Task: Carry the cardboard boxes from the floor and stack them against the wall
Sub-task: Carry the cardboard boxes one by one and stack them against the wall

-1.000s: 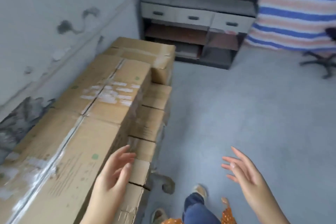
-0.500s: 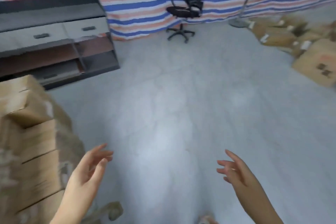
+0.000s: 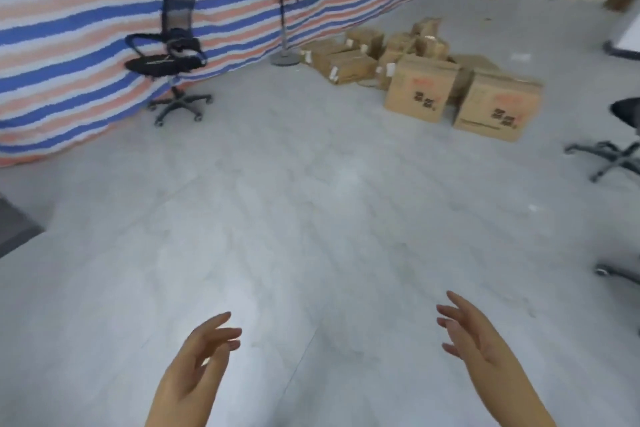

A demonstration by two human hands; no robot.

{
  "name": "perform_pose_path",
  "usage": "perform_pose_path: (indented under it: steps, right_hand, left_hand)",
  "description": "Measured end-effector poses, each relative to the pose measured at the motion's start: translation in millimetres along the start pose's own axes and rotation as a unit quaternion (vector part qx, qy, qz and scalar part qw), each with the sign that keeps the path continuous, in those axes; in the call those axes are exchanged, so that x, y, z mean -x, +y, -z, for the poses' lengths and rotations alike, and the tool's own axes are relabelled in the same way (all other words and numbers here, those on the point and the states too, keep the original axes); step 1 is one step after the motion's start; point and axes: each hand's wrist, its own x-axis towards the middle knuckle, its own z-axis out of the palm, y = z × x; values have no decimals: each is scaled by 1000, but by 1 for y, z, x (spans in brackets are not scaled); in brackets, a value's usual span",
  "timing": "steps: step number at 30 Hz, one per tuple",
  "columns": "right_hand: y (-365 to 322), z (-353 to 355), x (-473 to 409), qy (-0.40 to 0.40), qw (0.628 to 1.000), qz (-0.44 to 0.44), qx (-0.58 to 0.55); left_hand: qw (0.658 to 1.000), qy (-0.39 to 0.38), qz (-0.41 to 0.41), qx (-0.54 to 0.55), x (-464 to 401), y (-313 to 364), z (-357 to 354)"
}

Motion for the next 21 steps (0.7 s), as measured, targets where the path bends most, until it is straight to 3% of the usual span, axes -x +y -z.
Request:
perform_pose_path:
  steps: [8,21]
  right_hand:
    - [29,38,-68,89,990,-96,-51]
    - [-49,58,-329,163,984,-55,-37]
  left_hand:
    - [995,-94,-16,-18,-114,35,-102]
    - [975,-208,-78,-26,-391,125,-248]
